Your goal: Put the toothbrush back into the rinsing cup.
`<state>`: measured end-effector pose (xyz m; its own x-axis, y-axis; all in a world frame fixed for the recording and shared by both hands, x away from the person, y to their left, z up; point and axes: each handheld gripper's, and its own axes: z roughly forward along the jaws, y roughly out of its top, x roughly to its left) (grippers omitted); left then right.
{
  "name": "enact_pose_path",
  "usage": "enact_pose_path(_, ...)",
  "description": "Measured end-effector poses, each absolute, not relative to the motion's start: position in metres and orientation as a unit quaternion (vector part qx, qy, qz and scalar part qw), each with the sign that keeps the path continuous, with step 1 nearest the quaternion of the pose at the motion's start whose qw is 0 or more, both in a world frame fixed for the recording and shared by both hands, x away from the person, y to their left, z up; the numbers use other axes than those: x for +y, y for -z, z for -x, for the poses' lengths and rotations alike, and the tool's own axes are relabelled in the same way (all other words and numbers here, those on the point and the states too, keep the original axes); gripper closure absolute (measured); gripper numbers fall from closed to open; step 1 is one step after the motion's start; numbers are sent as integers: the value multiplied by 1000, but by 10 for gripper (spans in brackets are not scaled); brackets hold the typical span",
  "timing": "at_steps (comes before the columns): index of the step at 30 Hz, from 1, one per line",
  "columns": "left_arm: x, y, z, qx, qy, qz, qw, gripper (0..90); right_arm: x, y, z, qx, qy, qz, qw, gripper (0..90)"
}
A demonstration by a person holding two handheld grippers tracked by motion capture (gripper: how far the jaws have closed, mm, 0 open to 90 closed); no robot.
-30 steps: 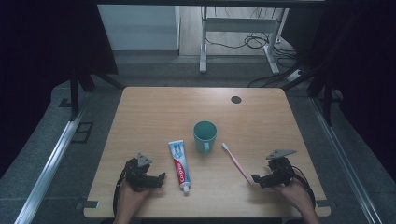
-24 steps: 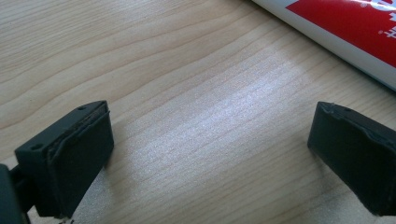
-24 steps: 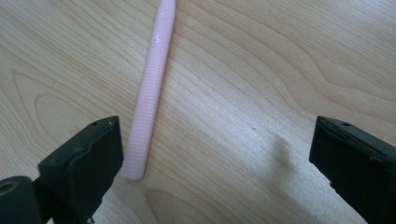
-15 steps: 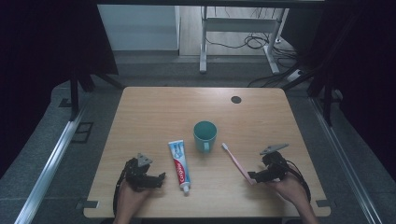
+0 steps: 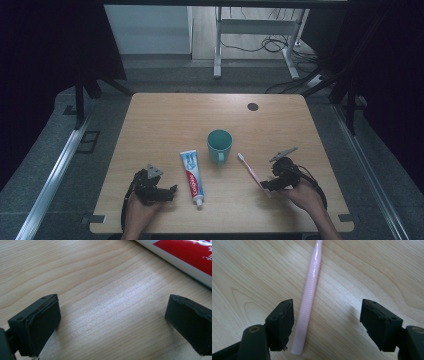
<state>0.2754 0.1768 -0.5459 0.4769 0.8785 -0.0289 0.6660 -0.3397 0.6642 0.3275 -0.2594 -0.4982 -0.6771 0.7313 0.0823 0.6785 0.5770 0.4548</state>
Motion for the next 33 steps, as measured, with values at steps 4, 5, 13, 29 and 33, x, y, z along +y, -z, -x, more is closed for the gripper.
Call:
enact_pose_path(4,177,546,-275,483,-170,-800,312,3,-255,497,-330,890,-223,-394,51,308)
enact_pose_path(5,177,546,-275,482,-170,-800,313,3,-251,497,-332,893,-218,-391,48,323)
enact_pose_path(13,177,546,-275,483,-170,-801,312,3,-239,494,-339,904,-179,-385,44,391)
enact_pose_path(29,177,546,-275,483,-170,-801,311,3,-209,491,-359,922,-107,-372,14,543)
enact_pose_path(33,177,546,-275,483,-170,-801,312,3,-201,491,-364,923,-89,-374,13,570)
